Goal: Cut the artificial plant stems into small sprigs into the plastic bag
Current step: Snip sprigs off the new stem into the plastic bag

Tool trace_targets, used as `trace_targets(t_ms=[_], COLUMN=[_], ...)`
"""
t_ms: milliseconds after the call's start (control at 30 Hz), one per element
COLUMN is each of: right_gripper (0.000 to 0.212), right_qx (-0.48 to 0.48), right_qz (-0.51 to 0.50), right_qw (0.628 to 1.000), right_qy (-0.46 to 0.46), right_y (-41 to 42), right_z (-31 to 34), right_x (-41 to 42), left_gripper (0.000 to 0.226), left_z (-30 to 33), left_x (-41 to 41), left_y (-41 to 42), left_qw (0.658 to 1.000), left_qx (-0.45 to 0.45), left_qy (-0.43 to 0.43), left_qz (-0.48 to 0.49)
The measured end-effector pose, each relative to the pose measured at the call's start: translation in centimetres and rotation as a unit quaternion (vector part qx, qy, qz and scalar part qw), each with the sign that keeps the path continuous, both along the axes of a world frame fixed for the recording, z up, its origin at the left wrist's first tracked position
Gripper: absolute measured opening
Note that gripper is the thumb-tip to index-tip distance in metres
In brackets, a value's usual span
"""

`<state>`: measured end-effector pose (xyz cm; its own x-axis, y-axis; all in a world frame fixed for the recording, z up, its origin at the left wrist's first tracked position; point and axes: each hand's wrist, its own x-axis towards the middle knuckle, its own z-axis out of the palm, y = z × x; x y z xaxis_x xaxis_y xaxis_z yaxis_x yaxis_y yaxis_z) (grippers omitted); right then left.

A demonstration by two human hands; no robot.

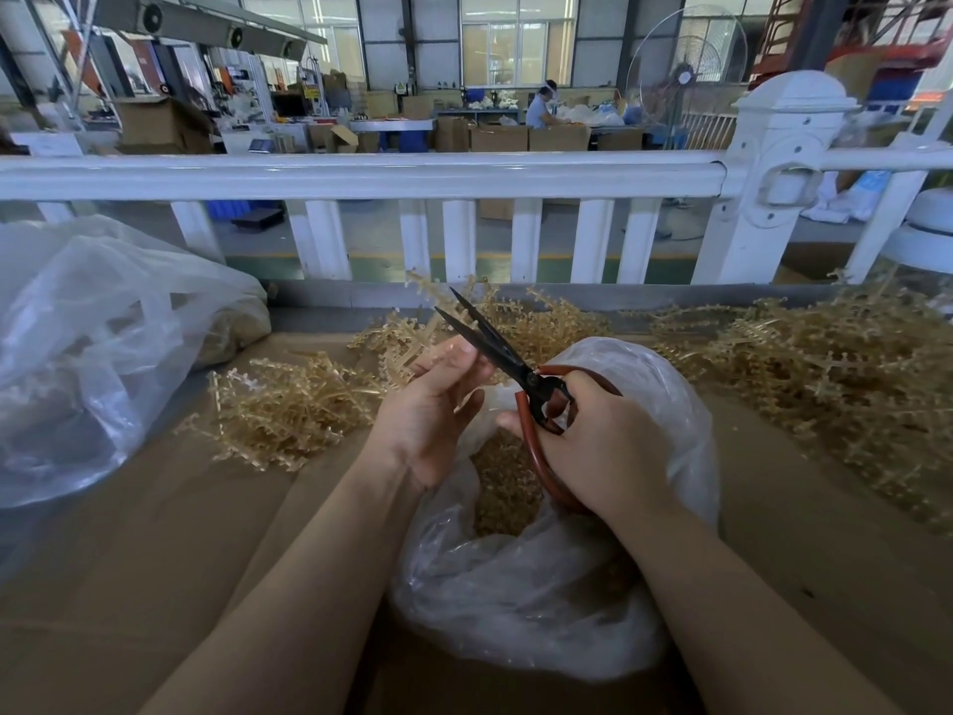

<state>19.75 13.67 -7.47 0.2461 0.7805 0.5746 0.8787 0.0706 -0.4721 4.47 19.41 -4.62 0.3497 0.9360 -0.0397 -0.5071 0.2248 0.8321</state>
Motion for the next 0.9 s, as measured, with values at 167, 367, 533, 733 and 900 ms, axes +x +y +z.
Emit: trace_targets(t_ms=[167, 367, 533, 733, 900], right_gripper=[0.077, 0.076, 0.074, 0.070, 0.067], right_qx=[-0.002, -0.002, -0.003, 0.002, 0.011], right_qz=[-0.005, 0.000, 0.003, 0.007, 0.012], right_qw=[1.000, 1.000, 1.000, 1.000, 1.000], right_qy=[-0.012, -0.001, 0.007, 0.002, 0.002], right_y=[-0.07, -0.03, -0.08, 0.00, -0.07], right_z=[-0.06, -0.02, 0.04, 0.17, 0.22], right_x=[-0.02, 0.00, 0.00, 0.12, 0.17], left_gripper=[0.023, 0.025, 0.012, 0.008, 0.005], left_z=[-0.07, -0.37, -0.42, -0.58, -0.70], left_x=[-0.01, 0.02, -0.04, -0.04, 0.08], left_y=[-0.02, -0.04, 0.06, 0.27, 0.37], left_qw=[1.000, 0.999, 0.999, 0.998, 0.997], left_qx=[-0.004, 0.033, 0.031, 0.050, 0.076], left_qy=[0.001, 0.027, 0.013, 0.010, 0.008], left_qz=[0.006, -0.018, -0.029, -0.032, -0.020])
